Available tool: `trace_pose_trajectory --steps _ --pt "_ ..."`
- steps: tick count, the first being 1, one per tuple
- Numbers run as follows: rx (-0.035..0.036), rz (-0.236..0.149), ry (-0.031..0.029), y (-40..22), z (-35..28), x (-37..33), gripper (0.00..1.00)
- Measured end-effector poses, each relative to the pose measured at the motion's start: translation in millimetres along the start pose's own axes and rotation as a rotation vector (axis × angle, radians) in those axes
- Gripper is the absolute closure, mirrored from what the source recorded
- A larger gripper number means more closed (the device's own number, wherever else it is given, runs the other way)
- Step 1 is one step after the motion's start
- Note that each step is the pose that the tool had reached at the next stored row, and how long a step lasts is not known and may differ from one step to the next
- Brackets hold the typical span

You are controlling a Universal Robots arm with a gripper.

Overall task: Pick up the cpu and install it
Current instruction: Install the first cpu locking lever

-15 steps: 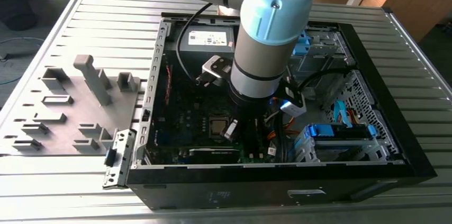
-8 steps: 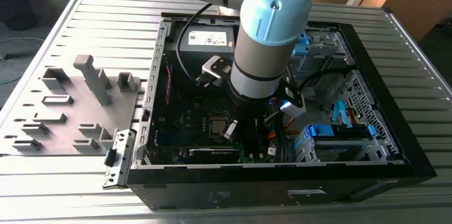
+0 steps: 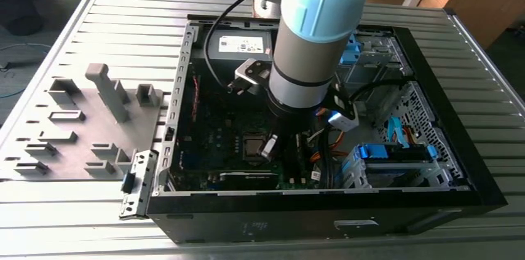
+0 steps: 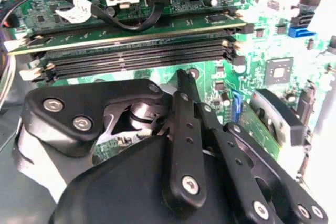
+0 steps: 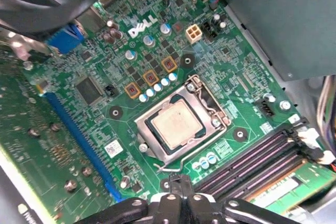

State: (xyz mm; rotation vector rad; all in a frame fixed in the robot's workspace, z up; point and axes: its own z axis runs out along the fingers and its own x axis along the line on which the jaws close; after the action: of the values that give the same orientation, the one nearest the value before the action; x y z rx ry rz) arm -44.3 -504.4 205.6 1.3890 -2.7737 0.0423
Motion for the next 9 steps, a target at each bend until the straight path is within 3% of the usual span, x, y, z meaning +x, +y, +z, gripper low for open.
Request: trace_pose_trajectory --steps 6,9 --pt "0.0 0.0 0.0 -0.3 -17.3 0.7 0.89" --pt "0.0 0.0 0.0 -0.4 -19.1 0.7 0.89"
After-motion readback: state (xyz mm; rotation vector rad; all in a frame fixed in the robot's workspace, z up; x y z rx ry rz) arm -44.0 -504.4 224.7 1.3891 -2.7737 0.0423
